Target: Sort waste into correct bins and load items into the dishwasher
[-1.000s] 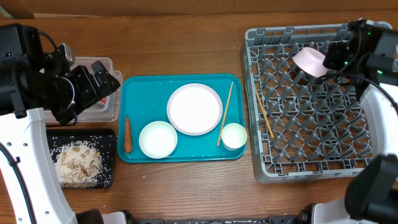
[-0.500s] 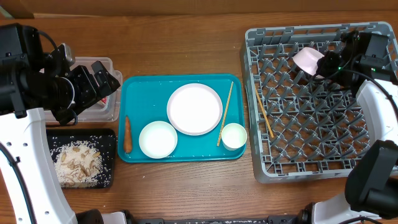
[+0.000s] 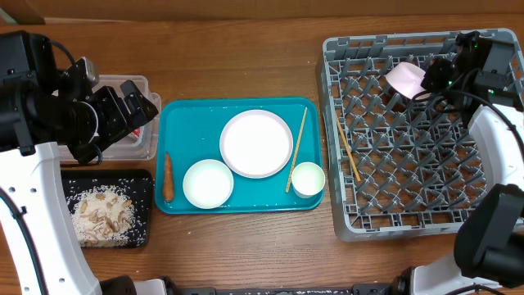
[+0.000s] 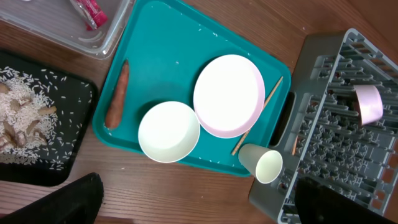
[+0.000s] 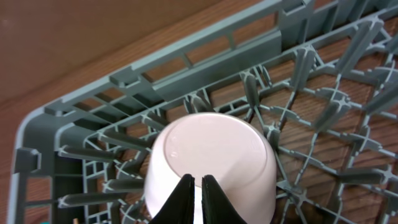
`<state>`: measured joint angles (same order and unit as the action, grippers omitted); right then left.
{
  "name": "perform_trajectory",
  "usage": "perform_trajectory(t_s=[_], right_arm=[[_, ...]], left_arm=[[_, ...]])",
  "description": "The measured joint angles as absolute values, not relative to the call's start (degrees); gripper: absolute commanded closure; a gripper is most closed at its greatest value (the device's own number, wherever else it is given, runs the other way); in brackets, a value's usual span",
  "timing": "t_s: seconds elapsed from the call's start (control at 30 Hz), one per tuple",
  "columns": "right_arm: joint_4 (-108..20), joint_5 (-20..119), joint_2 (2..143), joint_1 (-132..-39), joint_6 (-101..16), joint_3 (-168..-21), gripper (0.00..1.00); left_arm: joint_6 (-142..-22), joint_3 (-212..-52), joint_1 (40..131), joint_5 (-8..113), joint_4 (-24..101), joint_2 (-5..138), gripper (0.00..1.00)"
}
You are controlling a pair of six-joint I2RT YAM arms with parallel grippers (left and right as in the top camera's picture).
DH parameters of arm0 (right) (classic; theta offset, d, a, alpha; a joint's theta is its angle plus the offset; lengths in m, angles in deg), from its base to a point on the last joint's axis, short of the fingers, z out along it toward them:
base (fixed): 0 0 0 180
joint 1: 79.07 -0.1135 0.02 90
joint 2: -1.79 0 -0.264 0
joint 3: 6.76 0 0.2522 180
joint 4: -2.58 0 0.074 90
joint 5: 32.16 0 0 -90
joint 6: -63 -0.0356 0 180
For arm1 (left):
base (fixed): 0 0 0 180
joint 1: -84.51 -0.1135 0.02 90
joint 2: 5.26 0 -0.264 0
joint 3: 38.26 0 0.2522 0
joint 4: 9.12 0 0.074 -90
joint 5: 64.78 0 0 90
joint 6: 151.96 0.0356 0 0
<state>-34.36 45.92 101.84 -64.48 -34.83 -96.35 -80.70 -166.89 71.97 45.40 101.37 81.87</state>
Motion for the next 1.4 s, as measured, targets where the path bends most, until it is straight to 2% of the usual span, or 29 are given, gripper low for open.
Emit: perform_trajectory(t_s=[0.23,0.63,0.93,1.0,1.2,1.27,1.4], right_arm=[[-34.46,45.61,106.23,-64.48,-34.85,-96.35,0.91],[-41.15,42.29,105.64,-64.5,-34.88,-96.35,0.92],[-45.15,41.57,88.07,-66.1,-37.35,-96.37,0.94],[-47.97,41.11,83.96,-67.76,-38.37,-96.48,0.93],[-63.53,37.72,78.01,-77.53,-39.97,-96.94,0.78],[-68.32,36.63,78.12,-82.97,-40.47,-96.85,0.86],[-72.06,35.05,78.14,-90.45,-40.65,-96.85,0.86]], left_arm=[[-80.7,-166.89,71.97,45.4,101.35,81.87,0.0],[-80.7,-166.89,71.97,45.4,101.35,81.87,0.0],[-80.7,-166.89,71.97,45.4,101.35,81.87,0.0],[-80.7,-166.89,71.97,45.4,101.37,81.87,0.0],[-80.7,-166.89,71.97,45.4,101.35,81.87,0.0],[-80.73,-166.89,71.97,45.4,101.37,81.87,0.0],[-80.7,-166.89,71.97,45.38,101.35,81.87,0.0]])
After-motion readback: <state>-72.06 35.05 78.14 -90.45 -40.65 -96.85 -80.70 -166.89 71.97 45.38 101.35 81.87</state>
